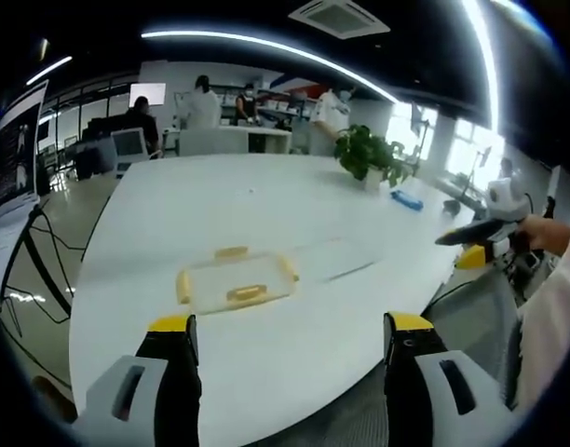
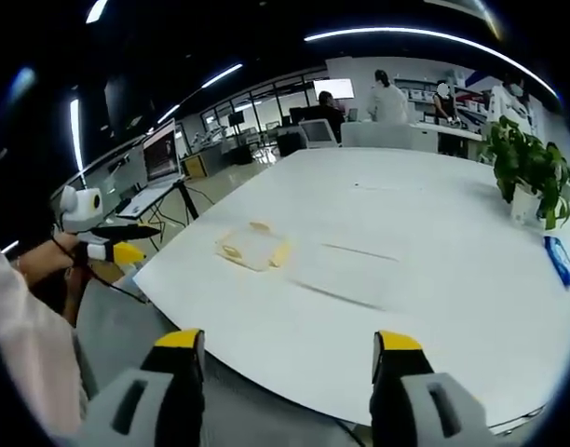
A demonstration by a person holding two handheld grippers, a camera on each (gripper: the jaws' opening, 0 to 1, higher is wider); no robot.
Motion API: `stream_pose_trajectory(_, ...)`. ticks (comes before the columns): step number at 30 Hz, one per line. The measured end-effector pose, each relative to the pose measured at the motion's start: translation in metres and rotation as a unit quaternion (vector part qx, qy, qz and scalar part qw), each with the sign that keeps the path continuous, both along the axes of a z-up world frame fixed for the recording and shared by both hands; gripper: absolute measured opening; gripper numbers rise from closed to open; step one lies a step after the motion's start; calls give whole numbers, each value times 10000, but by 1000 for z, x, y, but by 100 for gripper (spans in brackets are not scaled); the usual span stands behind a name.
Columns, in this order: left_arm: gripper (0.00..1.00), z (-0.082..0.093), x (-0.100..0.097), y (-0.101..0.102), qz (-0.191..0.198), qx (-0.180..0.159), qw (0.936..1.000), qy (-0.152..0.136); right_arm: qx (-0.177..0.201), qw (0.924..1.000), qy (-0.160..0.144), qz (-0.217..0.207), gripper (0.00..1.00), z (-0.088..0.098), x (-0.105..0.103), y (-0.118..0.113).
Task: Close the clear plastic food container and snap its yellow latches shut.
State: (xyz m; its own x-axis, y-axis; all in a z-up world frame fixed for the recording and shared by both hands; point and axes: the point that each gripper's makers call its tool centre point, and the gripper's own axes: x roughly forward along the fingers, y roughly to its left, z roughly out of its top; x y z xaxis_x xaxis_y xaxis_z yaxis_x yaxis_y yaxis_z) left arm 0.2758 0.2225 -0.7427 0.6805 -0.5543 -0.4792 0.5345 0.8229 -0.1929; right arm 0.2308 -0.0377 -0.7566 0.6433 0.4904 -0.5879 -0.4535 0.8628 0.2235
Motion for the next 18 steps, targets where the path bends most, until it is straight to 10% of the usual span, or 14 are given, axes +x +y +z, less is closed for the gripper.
stream_pose_trajectory(18, 80, -7, -1, 1, -3, 9, 9999, 108, 4, 9996, 193, 186, 72, -15, -8, 17)
